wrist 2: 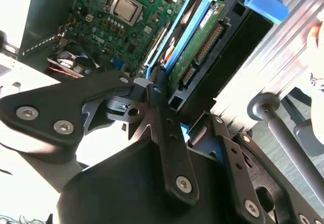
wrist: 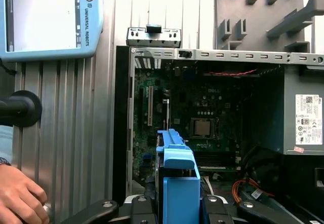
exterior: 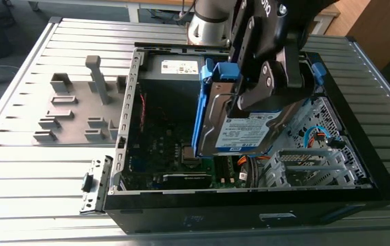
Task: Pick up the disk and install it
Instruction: 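Pick up the disk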
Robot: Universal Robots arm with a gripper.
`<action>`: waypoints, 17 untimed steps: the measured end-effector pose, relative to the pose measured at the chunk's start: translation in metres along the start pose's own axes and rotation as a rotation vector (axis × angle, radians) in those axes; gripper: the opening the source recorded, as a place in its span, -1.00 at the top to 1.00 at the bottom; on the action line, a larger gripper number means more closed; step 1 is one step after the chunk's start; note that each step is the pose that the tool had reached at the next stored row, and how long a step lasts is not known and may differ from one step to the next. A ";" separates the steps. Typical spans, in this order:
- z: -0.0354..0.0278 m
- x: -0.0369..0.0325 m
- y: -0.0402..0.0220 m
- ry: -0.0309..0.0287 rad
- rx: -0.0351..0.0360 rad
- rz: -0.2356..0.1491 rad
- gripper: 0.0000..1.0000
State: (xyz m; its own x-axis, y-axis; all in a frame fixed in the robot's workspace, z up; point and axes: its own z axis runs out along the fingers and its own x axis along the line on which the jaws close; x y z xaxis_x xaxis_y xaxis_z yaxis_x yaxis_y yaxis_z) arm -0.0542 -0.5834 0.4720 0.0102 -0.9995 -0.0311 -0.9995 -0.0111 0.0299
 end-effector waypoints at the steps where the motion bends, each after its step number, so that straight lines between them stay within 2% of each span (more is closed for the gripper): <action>1: 0.0000 0.0020 -0.0001 0.0000 0.0000 0.000 0.27; 12: 0.0008 0.0176 -0.0125 0.0002 -0.0029 0.000 0.27; 15: 0.0010 0.0202 -0.0191 -0.0001 -0.0040 0.000 0.27; 17: 0.0010 0.0208 -0.0256 -0.0002 -0.0050 0.000 0.27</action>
State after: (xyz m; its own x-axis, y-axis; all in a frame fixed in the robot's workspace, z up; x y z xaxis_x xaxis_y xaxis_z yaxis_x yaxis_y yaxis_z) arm -0.0283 -0.6039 0.4696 0.0100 -0.9995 -0.0314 -0.9993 -0.0111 0.0348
